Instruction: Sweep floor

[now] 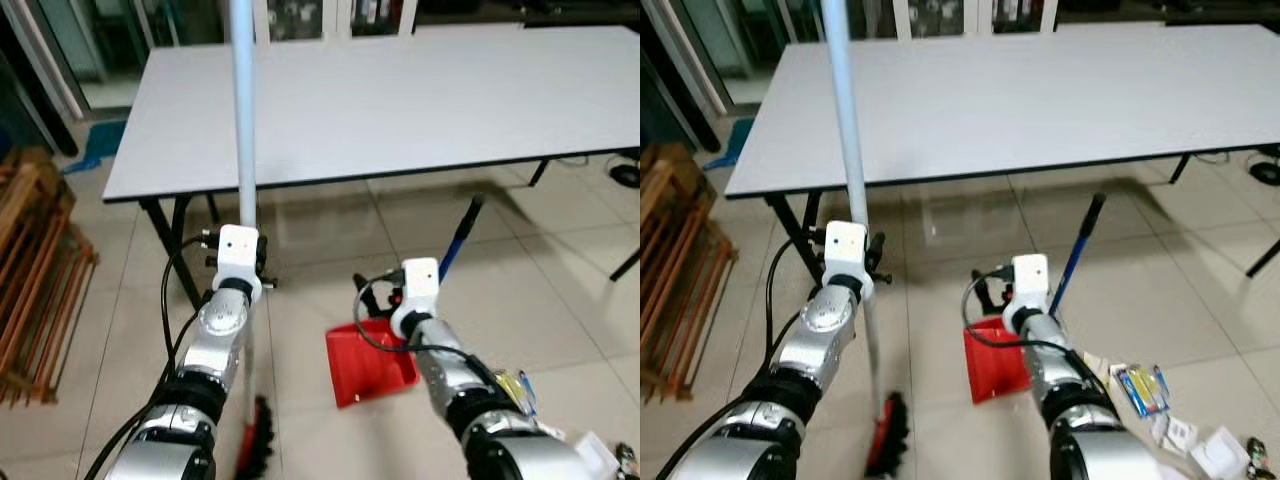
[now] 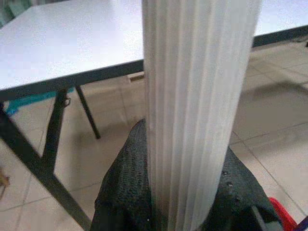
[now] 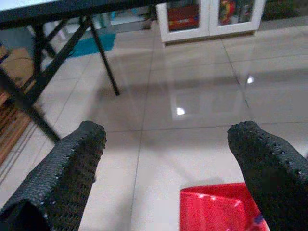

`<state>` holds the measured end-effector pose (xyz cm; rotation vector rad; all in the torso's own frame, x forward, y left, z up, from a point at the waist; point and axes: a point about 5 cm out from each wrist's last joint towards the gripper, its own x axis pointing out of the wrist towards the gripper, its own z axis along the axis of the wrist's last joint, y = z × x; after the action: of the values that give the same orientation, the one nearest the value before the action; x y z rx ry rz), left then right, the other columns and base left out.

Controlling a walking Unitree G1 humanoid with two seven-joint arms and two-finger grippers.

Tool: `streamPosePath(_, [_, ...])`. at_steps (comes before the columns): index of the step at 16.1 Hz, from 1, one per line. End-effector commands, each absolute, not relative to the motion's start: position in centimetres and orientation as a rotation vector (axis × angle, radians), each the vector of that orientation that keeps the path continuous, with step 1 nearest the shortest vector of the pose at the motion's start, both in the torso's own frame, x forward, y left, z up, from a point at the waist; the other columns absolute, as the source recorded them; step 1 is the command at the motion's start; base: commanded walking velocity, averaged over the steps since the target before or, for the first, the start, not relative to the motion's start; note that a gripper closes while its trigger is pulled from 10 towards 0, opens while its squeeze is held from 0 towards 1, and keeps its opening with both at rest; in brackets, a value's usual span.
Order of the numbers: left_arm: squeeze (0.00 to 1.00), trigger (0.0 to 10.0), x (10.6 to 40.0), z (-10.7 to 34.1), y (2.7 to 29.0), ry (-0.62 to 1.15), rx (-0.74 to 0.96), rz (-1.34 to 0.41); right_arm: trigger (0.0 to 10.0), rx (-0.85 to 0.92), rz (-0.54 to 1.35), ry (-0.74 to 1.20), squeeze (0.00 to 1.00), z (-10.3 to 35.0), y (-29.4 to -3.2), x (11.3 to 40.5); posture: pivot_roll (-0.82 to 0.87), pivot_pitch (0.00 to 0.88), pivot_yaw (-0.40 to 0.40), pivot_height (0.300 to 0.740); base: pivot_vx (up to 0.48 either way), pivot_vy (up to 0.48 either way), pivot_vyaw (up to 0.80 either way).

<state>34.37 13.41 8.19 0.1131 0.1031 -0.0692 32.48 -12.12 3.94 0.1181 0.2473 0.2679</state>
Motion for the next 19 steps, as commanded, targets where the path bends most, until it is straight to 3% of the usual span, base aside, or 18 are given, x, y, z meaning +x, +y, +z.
streamPosePath(1, [0.00, 10.0, 34.6, 8.8, 12.2, 0.078, 0.102, -0.095, 10.0, 0.116, 0.239, 0.244, 0.00, 4.0, -13.1, 32.5, 0.06, 0.058, 0.011, 0.740, 0.446, 0.000, 0.00])
streamPosePath(13, [0.00, 10.0, 34.6, 8.8, 11.9, 0.076, 0.092, -0.110, 10.0, 0.119, 0.249, 0.243, 0.00, 4.0, -12.9, 32.5, 0.06, 0.045, 0.012, 0.740, 0.447, 0.000, 0.00])
streamPosePath(19, [0.00, 10.0, 34.2, 8.5, 11.1, 0.076, 0.061, -0.163, 10.0, 0.117, 0.258, 0.246, 0.00, 3.9, -12.7, 32.5, 0.06, 0.034, 0.018, 0.740, 0.000, 0.000, 0.00])
